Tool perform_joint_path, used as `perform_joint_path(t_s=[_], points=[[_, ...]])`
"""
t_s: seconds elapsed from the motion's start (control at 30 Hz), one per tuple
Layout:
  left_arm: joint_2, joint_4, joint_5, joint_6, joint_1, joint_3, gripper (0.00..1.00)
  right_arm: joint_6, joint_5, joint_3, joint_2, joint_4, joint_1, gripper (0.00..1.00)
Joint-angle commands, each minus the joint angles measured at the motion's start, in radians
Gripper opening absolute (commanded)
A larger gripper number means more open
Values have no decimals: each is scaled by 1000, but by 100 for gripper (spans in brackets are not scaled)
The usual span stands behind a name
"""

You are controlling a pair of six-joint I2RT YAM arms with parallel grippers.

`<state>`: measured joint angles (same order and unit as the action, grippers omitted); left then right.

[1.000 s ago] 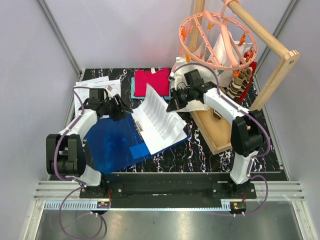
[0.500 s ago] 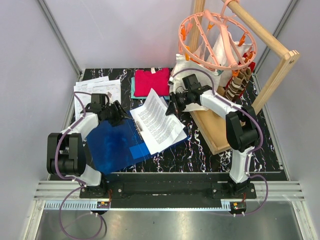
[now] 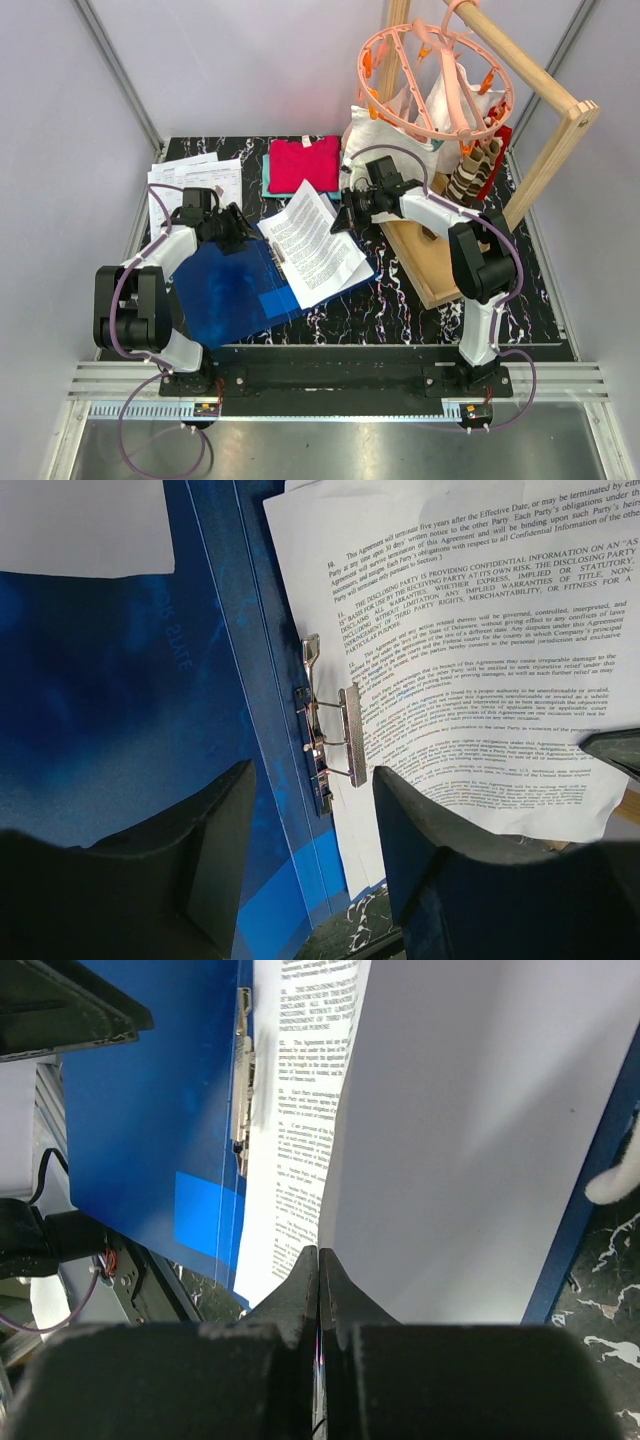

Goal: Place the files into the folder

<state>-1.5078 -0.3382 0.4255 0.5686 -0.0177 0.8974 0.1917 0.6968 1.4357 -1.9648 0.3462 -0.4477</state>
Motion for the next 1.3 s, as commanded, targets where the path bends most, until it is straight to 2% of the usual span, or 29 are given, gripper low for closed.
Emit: perform_joint_path(t_s=[0.0, 0.4, 0.6, 1.0, 1.03, 1.1, 1.13, 1.17, 1.27], points=[[37, 15, -16, -21, 1, 41, 54, 61, -25, -37, 33, -70, 14, 0], [41, 11, -13, -22, 1, 38, 54, 107, -45, -89, 58, -113, 14, 0], [41, 8, -7, -21, 2, 46, 54, 208, -43, -98, 57, -116, 21, 0], [55, 4, -7, -21, 2, 43, 54, 305, -49, -127, 73, -133, 21, 0], [57, 4, -7, -21, 2, 41, 54, 307, -51, -127, 73, -133, 20, 2], [54, 5, -5, -21, 1, 41, 54, 292, -39, -121, 75, -133, 21, 16], [55, 5, -4, -21, 2, 41, 54, 278, -39, -121, 78, -127, 21, 32], [54, 4, -1, -22, 2, 41, 54, 266, -57, -121, 87, -104, 20, 40], [54, 5, -1, -26, 2, 41, 54, 220, -85, -133, 112, -69, 18, 51]])
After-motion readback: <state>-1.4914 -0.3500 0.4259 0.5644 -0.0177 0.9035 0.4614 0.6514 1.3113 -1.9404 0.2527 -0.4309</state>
